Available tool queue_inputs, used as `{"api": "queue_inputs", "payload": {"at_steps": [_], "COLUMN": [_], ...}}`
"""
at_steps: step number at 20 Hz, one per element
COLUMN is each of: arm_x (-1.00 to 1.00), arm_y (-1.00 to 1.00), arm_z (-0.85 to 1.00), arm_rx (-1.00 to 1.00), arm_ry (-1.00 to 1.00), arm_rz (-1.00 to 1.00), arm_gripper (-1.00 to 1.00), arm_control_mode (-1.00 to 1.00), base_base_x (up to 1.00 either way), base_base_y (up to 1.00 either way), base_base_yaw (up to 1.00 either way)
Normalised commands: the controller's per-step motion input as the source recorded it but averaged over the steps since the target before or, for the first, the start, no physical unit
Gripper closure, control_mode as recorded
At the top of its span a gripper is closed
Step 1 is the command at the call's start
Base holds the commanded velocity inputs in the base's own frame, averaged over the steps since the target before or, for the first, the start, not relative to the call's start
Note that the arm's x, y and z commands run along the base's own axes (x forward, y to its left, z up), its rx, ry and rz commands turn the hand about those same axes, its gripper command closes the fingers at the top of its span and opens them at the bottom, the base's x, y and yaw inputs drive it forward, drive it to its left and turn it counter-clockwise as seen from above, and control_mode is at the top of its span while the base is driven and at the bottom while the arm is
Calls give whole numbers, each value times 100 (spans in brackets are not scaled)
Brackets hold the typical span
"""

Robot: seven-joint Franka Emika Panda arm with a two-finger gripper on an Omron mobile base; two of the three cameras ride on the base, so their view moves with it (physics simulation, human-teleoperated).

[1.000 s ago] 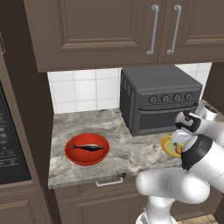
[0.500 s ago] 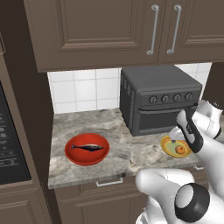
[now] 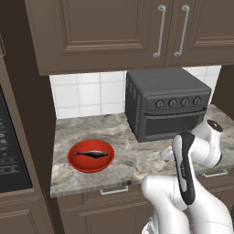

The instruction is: Remove the tangerine from the bowl and place it on the small plate. Then place the bowl with only the fish in the microwave, close the door, and press the start button to microwave the fish.

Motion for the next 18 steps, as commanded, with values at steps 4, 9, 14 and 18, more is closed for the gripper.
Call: {"api": "queue_inputs", "payload": {"at_steps": [4, 9, 14, 18], "arm_x": [7, 21, 29, 22], "arm_y": [99, 82, 50, 43], "arm_z": [21, 6, 0, 0], "arm_rx": [12, 14, 14, 14], "arm_ry": [0, 0, 0, 1], "arm_rz": [-6, -2, 0, 0], "arm_gripper": [-100, -100, -100, -100], "arm_control_mode": [-100, -100, -100, -100], "base_base_x": [0, 0, 0, 0], "base_base_y": [0, 0, 0, 0], "base_base_yaw": [0, 0, 0, 0]}}
